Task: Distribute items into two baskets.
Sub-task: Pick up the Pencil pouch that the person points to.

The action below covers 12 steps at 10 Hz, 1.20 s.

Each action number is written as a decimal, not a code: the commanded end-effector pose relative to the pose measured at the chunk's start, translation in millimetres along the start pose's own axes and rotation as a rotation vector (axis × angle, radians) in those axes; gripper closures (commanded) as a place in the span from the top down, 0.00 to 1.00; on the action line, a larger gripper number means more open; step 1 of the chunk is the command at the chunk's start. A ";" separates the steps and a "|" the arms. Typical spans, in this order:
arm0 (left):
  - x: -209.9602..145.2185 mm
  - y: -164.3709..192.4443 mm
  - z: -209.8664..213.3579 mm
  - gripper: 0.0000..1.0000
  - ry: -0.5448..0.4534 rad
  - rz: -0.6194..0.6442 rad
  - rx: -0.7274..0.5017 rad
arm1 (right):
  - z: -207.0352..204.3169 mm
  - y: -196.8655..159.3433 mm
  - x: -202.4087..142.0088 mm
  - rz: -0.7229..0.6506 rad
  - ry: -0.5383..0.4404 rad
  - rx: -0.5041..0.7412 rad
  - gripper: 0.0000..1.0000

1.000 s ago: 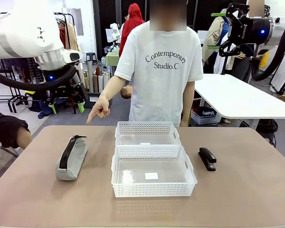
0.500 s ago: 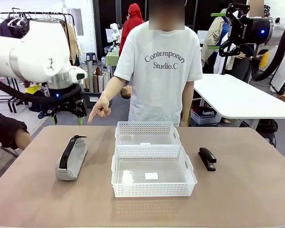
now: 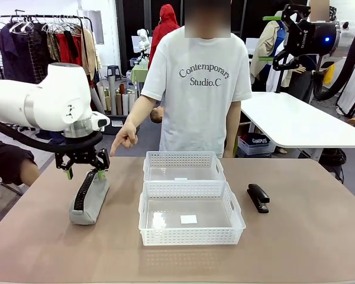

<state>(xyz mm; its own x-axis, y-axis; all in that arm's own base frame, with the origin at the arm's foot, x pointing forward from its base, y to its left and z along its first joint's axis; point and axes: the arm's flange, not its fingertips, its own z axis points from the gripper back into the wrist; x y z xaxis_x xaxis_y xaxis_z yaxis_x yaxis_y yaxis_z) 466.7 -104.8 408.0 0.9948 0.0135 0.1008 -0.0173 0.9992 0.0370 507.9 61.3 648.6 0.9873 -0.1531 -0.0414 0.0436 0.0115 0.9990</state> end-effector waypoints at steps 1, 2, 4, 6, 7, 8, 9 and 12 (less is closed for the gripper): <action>5.0 -4.8 -19.6 1.00 0.015 0.035 0.031 | 0.7 2.0 -2.6 0.001 -0.002 0.006 1.00; 6.1 -3.1 -28.1 1.00 0.030 0.034 0.020 | 0.7 2.0 -2.6 0.001 -0.002 0.006 1.00; 6.3 -0.8 -34.8 1.00 0.040 0.044 0.020 | 0.7 2.0 -2.6 0.001 -0.002 0.006 1.00; 5.7 0.7 -35.9 0.78 0.038 0.046 0.014 | 0.7 2.0 -2.6 0.001 -0.002 0.006 1.00; 5.9 0.7 -33.6 0.59 0.027 0.049 0.025 | 0.7 2.0 -2.6 0.001 -0.002 0.006 1.00; 5.5 2.4 -31.9 0.39 0.029 0.052 0.028 | 0.7 2.0 -2.6 0.001 -0.002 0.006 1.00; 5.6 2.1 -31.6 0.20 0.029 0.059 0.034 | 0.7 2.0 -2.6 0.001 -0.002 0.006 1.00; 5.1 4.0 -24.5 0.00 0.023 0.062 0.044 | 0.7 2.0 -2.6 0.001 -0.002 0.006 1.00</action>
<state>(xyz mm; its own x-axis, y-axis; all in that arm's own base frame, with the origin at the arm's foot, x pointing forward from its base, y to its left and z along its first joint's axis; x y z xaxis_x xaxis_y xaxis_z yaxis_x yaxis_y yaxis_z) 475.9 -101.4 379.2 0.9967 0.0521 0.0623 -0.0547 0.9977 0.0396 507.8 61.3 648.6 0.9873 -0.1531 -0.0413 0.0436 0.0115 0.9990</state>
